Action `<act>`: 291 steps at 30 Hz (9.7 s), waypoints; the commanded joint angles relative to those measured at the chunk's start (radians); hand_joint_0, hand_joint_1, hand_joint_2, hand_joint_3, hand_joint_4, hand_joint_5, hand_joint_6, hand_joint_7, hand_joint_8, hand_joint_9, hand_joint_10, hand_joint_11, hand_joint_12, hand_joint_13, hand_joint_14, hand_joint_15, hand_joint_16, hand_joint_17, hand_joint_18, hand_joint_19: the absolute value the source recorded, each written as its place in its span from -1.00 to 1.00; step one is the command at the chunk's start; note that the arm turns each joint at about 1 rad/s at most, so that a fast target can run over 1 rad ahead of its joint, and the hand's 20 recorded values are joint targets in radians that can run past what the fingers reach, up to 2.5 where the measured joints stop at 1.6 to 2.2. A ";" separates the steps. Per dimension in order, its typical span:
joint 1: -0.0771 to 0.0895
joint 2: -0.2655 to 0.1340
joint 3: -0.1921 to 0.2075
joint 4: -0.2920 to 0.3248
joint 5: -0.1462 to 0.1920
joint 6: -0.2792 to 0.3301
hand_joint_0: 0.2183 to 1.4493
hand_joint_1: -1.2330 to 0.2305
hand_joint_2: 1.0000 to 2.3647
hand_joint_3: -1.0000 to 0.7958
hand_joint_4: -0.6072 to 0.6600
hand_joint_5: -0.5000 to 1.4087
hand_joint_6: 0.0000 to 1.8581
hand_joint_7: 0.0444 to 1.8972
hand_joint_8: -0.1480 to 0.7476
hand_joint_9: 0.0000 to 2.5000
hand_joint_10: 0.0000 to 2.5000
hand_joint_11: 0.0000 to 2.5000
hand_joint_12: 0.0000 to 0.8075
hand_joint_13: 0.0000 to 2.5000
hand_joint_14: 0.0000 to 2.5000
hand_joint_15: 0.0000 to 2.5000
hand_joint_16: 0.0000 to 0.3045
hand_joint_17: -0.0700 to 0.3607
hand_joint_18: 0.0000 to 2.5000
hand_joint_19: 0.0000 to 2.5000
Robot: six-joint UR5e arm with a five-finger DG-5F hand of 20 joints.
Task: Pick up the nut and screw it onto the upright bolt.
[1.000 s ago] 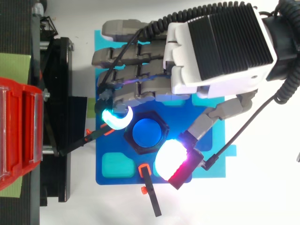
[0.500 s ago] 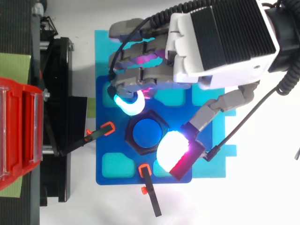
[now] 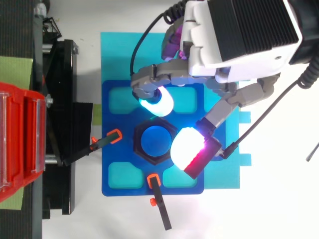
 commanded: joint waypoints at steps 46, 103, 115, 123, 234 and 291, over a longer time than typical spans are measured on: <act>0.037 0.000 -0.026 0.038 0.028 0.022 -0.67 0.36 -1.00 -0.44 0.15 -0.67 -0.46 -0.40 -0.10 -0.70 -1.00 -1.00 -0.04 -1.00 -1.00 -1.00 -0.61 -0.05 -1.00 -1.00; 0.008 0.000 -0.098 0.114 0.018 0.004 -0.57 0.25 -1.00 -0.44 0.21 -0.41 -0.46 0.44 -0.04 0.05 -1.00 -0.94 -0.15 -0.48 -1.00 -1.00 -0.75 -0.27 -0.76 -1.00; 0.008 0.000 -0.097 0.117 0.018 0.002 -0.56 0.25 -1.00 -0.44 0.17 -0.41 -0.46 0.47 -0.05 0.09 -1.00 -0.92 -0.17 -0.44 -1.00 -1.00 -0.75 -0.28 -0.71 -0.99; 0.008 0.000 -0.098 0.117 0.018 0.004 -0.60 0.19 -1.00 -0.44 0.36 -0.55 -0.46 0.01 0.01 -0.08 -1.00 -0.91 -0.07 -0.52 -1.00 -1.00 -0.70 -0.20 -0.77 -0.98; 0.046 0.423 -0.210 -0.371 0.492 1.022 -0.56 0.02 -1.00 -0.44 0.08 -0.73 -0.46 -0.33 -0.21 -0.93 -1.00 -1.00 -0.12 -1.00 -1.00 -1.00 -0.67 -0.14 -1.00 -1.00; 0.046 0.423 -0.210 -0.371 0.492 1.022 -0.56 0.08 -1.00 -0.44 0.08 -0.73 -0.46 -0.35 -0.26 -0.99 -1.00 -1.00 -0.14 -1.00 -1.00 -1.00 -0.66 -0.13 -1.00 -1.00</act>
